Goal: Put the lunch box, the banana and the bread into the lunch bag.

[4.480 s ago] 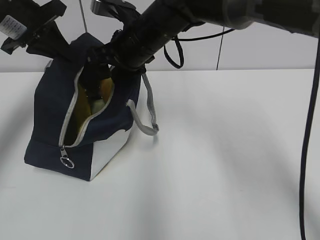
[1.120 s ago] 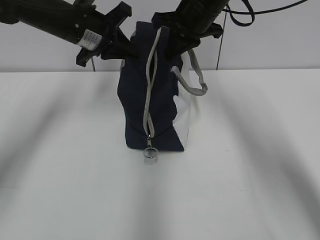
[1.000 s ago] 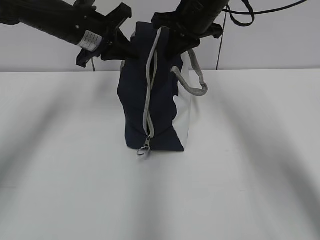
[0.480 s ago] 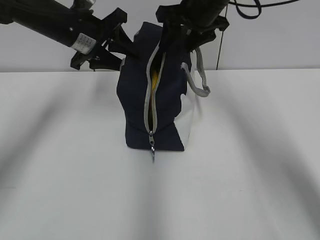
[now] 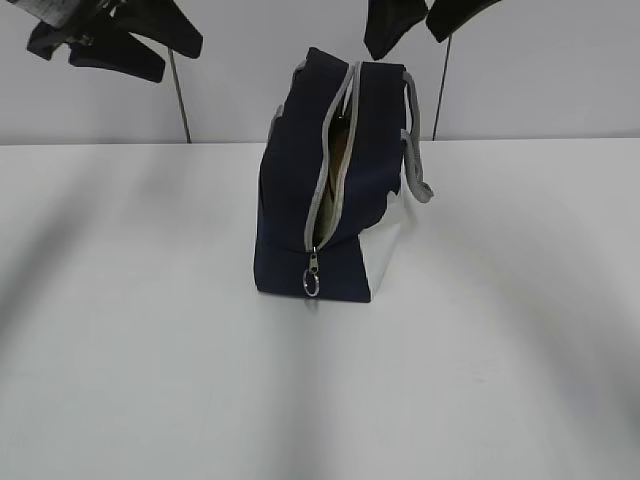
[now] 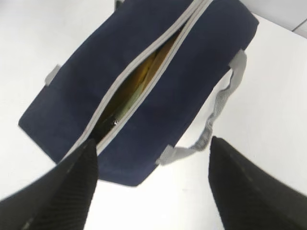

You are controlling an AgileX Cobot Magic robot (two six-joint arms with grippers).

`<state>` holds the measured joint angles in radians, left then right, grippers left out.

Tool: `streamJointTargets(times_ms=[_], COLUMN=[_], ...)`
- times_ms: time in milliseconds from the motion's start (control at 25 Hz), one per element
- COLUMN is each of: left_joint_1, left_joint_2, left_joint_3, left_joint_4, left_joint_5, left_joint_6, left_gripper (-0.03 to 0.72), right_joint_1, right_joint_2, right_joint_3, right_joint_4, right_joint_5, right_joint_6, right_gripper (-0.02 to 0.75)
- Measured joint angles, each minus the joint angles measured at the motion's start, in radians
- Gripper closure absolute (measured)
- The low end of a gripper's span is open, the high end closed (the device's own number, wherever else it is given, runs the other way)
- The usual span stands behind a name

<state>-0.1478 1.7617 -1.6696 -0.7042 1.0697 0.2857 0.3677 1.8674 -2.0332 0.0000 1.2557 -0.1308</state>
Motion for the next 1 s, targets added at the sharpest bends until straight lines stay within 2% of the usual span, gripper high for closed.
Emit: streamJointTargets(times_ms=[160,280,360,720,1000], left_joint_1=[0.000,0.000,0.000,0.000,0.000], left_joint_2=[-0.058,-0.088,-0.102,-0.124,-0.124], left_joint_3=[-0.002,-0.003,-0.003,-0.003,-0.003], left_joint_4=[0.117,0.152,0.159,0.165,0.176], left_joint_5=[0.099,0.155,0.166,0.170,0.171], left_joint_6=[-0.042,-0.048,-0.049,-0.051,-0.051], left_gripper=[0.273,0.274,0.274,0.274,0.274], right_joint_1=[0.052,0.082,0.100,0.106,0.106], right_joint_2=[-0.139,-0.253,-0.340,-0.593,-0.609], right_joint_3=[0.153,0.288,0.395,0.992,1.254], right_joint_4=[-0.027,-0.031,-0.024,0.179,0.289], right_joint_5=[0.000,-0.010,-0.076,-0.654,-1.085], right_joint_6=[-0.002,-0.005,-0.011,-0.179,-0.263], right_gripper=[0.206,0.206,0.206,0.206,0.206])
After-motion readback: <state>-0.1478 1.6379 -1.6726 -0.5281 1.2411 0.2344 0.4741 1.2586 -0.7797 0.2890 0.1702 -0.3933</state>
